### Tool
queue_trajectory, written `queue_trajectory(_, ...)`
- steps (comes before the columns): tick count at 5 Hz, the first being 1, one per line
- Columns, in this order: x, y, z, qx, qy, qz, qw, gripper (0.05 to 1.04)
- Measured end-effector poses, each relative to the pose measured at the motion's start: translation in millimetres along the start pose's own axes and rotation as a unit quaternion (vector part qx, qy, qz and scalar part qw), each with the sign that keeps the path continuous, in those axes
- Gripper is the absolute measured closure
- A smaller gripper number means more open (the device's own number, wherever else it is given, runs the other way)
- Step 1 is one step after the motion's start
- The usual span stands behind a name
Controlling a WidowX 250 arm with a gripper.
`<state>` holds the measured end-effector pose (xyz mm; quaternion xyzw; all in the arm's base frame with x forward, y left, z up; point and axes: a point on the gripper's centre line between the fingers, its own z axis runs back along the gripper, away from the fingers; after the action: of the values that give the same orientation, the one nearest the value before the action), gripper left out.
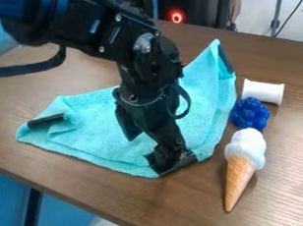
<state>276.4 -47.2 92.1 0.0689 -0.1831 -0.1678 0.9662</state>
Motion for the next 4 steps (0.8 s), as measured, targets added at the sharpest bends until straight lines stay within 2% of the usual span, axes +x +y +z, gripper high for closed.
queue_trajectory(2, -0.4, -0.5, -1.3, 0.000, 0.001, -0.002, 1.0000, 0.449)
queue_trajectory(3, -1.1, -2.0, -1.8, -0.004, 0.002, -0.006, 1.0000, 0.686)
queue_trajectory(4, -1.6, -2.3, -1.8, -0.008, 0.002, -0.008, 0.9999, 0.840)
